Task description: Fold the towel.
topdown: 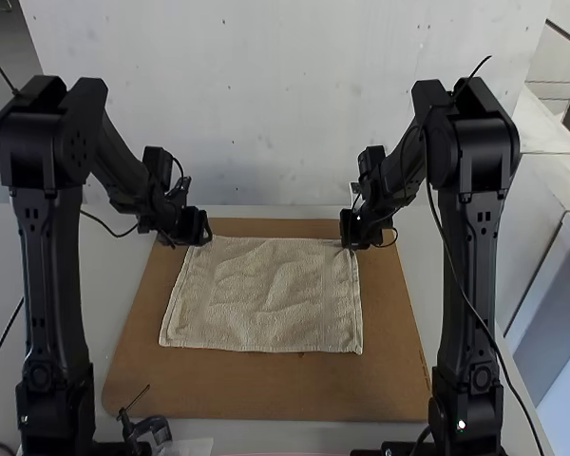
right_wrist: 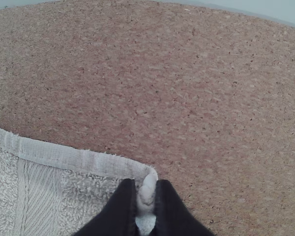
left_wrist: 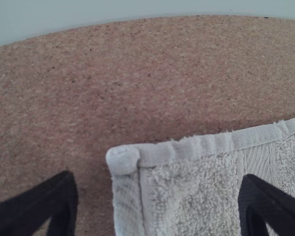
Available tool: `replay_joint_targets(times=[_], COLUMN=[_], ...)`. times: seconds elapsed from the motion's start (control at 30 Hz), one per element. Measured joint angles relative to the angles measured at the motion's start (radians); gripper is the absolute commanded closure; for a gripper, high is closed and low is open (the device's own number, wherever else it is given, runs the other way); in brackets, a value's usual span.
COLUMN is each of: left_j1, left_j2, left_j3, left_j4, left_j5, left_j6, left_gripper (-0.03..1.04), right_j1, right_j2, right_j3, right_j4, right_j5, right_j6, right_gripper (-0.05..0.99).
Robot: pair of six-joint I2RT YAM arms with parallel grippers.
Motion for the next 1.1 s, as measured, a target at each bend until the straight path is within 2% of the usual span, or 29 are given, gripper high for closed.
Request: replay_joint_targets(times=[0.2,0.4,0.67,0.77,0.83,0.93,1.03,1.1], left_j1=[-0.002,-0.004,-0.054,-0.071,-0.076,-0.077,-0.076,-0.073], left_j2=[0.000,0.000,0.000,0.002,0.010,0.026,0.026,0.026], left_j3=[0.000,0.000,0.024,0.034,0.044,0.051,0.052,0.053], left_j4=[-0.004,-0.025,-0.060,-0.068,-0.067,-0.065,-0.063,-0.063], left_j5=[0.001,-0.007,-0.074,-0.091,-0.100,-0.109,-0.123,-0.125], left_j6=[-0.013,-0.016,-0.007,-0.002,0.000,0.004,0.006,0.007], left_gripper=[0.48,0.48,0.49,0.56,0.56,0.71,0.77,0.88], right_j1=[0.000,0.000,0.000,0.000,-0.001,-0.004,-0.009,-0.011], right_j2=[0.000,-0.002,-0.007,-0.015,-0.018,-0.019,-0.019,-0.018], right_j3=[0.000,0.000,-0.017,-0.030,-0.039,-0.039,-0.039,-0.039], right_j4=[0.000,0.000,0.019,0.028,0.034,0.035,0.034,0.034], right_j5=[0.000,0.000,0.000,-0.003,-0.005,-0.010,-0.021,-0.027], right_j6=[0.000,0.000,0.000,0.000,0.000,0.000,0.000,0.000], right_gripper=[0.91,0.91,0.91,0.91,0.91,0.91,0.91,0.91])
